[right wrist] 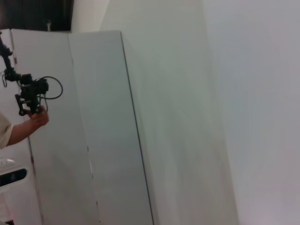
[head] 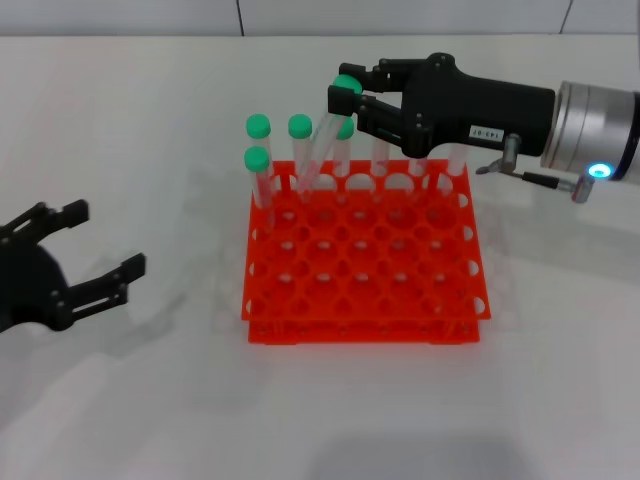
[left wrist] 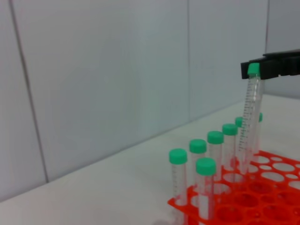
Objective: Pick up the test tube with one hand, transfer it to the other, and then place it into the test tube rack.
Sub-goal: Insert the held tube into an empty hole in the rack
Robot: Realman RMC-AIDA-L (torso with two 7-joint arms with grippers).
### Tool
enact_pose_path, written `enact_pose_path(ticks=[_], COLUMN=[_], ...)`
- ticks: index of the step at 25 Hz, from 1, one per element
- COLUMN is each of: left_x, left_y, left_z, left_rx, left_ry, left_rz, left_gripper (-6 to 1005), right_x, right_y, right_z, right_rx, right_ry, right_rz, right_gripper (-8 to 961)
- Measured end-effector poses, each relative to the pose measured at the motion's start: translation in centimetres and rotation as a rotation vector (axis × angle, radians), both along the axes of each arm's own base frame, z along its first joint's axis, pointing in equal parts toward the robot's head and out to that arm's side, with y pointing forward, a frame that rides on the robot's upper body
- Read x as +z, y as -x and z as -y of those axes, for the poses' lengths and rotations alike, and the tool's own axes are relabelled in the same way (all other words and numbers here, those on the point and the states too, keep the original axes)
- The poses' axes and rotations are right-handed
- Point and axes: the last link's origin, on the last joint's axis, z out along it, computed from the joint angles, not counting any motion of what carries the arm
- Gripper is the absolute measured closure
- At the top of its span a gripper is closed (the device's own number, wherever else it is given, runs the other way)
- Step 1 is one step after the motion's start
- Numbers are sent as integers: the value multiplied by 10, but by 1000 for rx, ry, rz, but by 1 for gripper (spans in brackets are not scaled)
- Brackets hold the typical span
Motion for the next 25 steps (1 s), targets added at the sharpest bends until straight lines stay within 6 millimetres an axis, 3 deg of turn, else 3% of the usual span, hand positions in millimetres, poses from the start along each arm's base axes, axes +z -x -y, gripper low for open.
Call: enact_pose_path(ticks=[12, 25], left_x=[-5, -8], left_y=[39, 37], left_z=[15, 5], left_rx=[34, 24], left_ry=[-64, -64], left_rz=[73, 90], left_gripper=[106, 106], right_x=[2, -11], right_y=[18, 42], right_z=[-8, -21], right_rx=[26, 26], right_ry=[43, 63], right_rz=[94, 193], right_gripper=[697, 696])
